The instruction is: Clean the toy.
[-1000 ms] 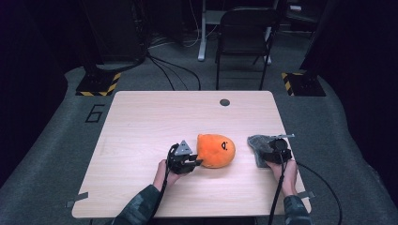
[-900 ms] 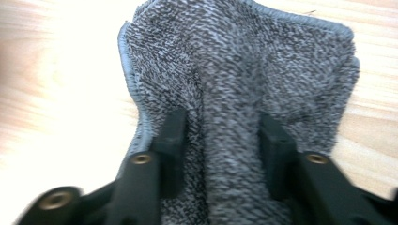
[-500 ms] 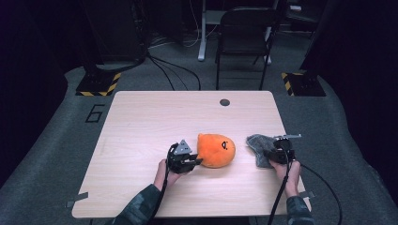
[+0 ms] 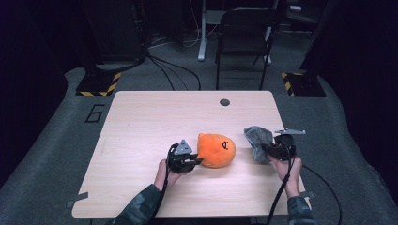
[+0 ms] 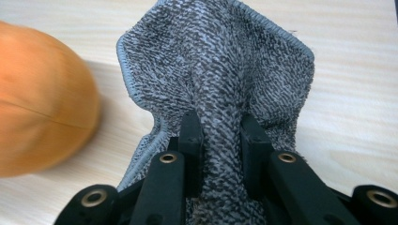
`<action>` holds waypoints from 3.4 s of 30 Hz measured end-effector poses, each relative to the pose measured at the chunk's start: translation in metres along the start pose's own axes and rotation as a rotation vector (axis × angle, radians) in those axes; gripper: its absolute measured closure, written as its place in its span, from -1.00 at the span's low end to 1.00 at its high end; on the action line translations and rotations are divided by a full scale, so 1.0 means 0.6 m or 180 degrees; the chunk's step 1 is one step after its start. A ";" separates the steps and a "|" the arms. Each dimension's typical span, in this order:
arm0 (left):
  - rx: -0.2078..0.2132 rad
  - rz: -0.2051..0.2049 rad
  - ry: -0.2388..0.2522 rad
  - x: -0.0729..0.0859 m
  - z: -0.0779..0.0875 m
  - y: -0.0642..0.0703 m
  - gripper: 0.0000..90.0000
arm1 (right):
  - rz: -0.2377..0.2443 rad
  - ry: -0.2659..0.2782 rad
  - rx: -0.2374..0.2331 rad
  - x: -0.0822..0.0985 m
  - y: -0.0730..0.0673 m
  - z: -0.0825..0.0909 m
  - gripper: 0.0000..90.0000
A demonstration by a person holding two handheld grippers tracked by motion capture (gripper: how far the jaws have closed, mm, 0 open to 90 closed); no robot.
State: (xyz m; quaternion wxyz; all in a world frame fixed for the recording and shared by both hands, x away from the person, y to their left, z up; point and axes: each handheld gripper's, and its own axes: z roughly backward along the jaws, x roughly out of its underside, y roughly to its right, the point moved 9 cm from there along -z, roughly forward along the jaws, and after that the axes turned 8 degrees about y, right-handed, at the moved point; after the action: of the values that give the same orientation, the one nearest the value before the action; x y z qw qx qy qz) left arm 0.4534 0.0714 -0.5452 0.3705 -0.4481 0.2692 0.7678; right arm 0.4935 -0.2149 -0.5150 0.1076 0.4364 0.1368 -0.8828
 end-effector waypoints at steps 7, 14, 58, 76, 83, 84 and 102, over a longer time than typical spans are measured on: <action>-0.0007 -0.0018 0.0003 -0.001 0.001 0.002 0.64 | 0.0028 0.0136 -0.0188 -0.037 -0.051 0.018 0.66; -0.0020 -0.0035 0.0058 -0.004 0.001 0.004 0.64 | 0.0262 0.0221 -0.0390 -0.075 -0.138 0.025 0.66; -0.0030 -0.0304 0.0330 -0.022 -0.002 0.031 0.80 | 0.1246 -0.0086 -0.0347 -0.046 -0.297 -0.037 0.65; -0.0009 -0.0326 0.0288 -0.022 -0.004 0.033 0.80 | 0.0955 -0.0147 -0.0053 -0.041 -0.205 -0.023 0.63; 0.0005 -0.0311 0.0283 -0.022 -0.004 0.033 0.80 | 0.0824 -0.0217 0.0024 -0.031 -0.175 -0.029 0.63; 0.0005 -0.0308 0.0283 -0.022 -0.004 0.033 0.80 | 0.0830 -0.0219 0.0033 -0.030 -0.170 -0.031 0.63; -0.0006 -0.0298 0.0289 -0.021 -0.005 0.032 0.80 | 0.0463 -0.0756 0.0160 0.048 -0.086 -0.089 0.62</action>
State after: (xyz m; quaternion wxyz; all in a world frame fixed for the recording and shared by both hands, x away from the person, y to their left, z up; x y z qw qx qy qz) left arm 0.4435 0.0538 -0.5342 0.3930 -0.4948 0.2637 0.7288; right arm 0.5002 -0.1507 -0.5614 0.1758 0.3402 0.0690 -0.9212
